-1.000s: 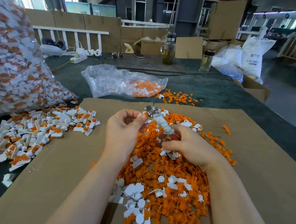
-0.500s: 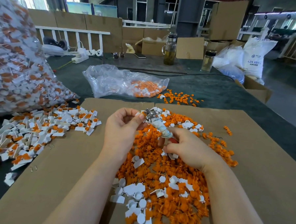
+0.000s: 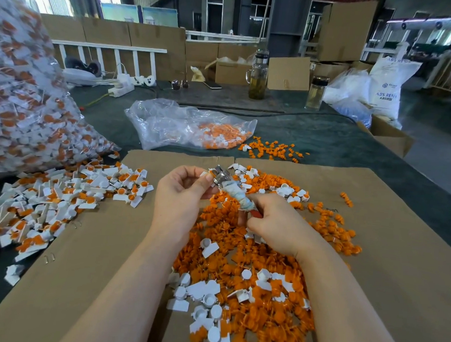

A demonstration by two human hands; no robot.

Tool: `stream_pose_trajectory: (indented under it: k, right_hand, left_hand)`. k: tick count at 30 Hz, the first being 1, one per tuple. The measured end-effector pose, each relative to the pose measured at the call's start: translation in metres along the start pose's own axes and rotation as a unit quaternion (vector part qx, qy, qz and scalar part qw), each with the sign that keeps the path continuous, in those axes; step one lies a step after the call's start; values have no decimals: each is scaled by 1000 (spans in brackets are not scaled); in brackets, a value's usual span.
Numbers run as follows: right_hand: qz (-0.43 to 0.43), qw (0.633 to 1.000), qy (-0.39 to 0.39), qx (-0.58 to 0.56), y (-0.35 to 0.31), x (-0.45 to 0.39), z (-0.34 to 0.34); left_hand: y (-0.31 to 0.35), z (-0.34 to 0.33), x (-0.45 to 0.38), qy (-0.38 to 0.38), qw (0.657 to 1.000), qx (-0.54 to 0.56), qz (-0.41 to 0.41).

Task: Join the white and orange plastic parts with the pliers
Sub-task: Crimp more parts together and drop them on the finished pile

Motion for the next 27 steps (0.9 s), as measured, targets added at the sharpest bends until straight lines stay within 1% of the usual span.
stream_pose_trajectory:
  k: [4, 5, 7, 9, 11, 13, 14, 16, 18, 19, 20, 21, 22, 24, 25, 26, 27]
  right_hand:
    - [7, 1000, 11, -6, 1, -1, -2]
    - [5, 1000, 23, -15, 2, -1, -2]
    - [3, 998, 57, -31, 4, -1, 1]
    - [0, 994, 97, -41, 7, -2, 7]
    - [-8, 990, 133, -56, 11, -2, 12]
    - [-16, 986, 146, -73, 14, -2, 14]
    - [-15, 987, 144, -72, 14, -2, 15]
    - [0, 991, 124, -56, 12, -2, 13]
    - [19, 996, 88, -22, 8, -3, 7]
    - [26, 997, 67, 3, 6, -4, 3]
    - [34, 998, 50, 31, 4, -4, -1]
    - [42, 996, 37, 65, 2, -5, -5]
    - [48, 994, 27, 98, 1, -6, -8]
    - [50, 987, 16, 149, 0, -8, -12]
    - [47, 985, 14, 167, 1, -8, -13]
    - [42, 982, 16, 184, 3, -9, -14]
    - [36, 979, 21, 201, 5, -9, -14]
  left_hand:
    - [-1, 2, 0, -5, 999, 35, 33]
    - [-2, 5, -1, 3, 997, 58, 50]
    - [-5, 17, -4, 49, 986, 124, 101]
    - [-12, 34, -8, 121, 953, 218, 172]
    - [-19, 53, -12, 195, 899, 320, 226]
    - [-24, 69, -17, 241, 848, 404, 243]
    - [-26, 75, -19, 252, 834, 427, 241]
    - [-29, 85, -24, 263, 821, 453, 225]
    - [-30, 91, -27, 262, 810, 483, 205]
    - [-29, 92, -28, 257, 810, 489, 199]
    - [-28, 92, -28, 247, 818, 480, 197]
    - [-26, 92, -28, 229, 839, 451, 200]
    - [-24, 90, -29, 198, 873, 396, 204]
    - [-15, 83, -30, 95, 952, 221, 190]
    - [-10, 77, -29, 30, 977, 125, 168]
    - [-7, 70, -27, -37, 987, 36, 151]
    - [-5, 63, -23, -100, 984, -42, 142]
Point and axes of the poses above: each hand's wrist, its own x-axis away from the middle knuckle, its own z-axis out of the back of the hand, y = z × x, the point moved 5 cm from there along -x, towards the middle knuckle, and after that the axes turned 3 degrees about -x, right-handed, at the moved point
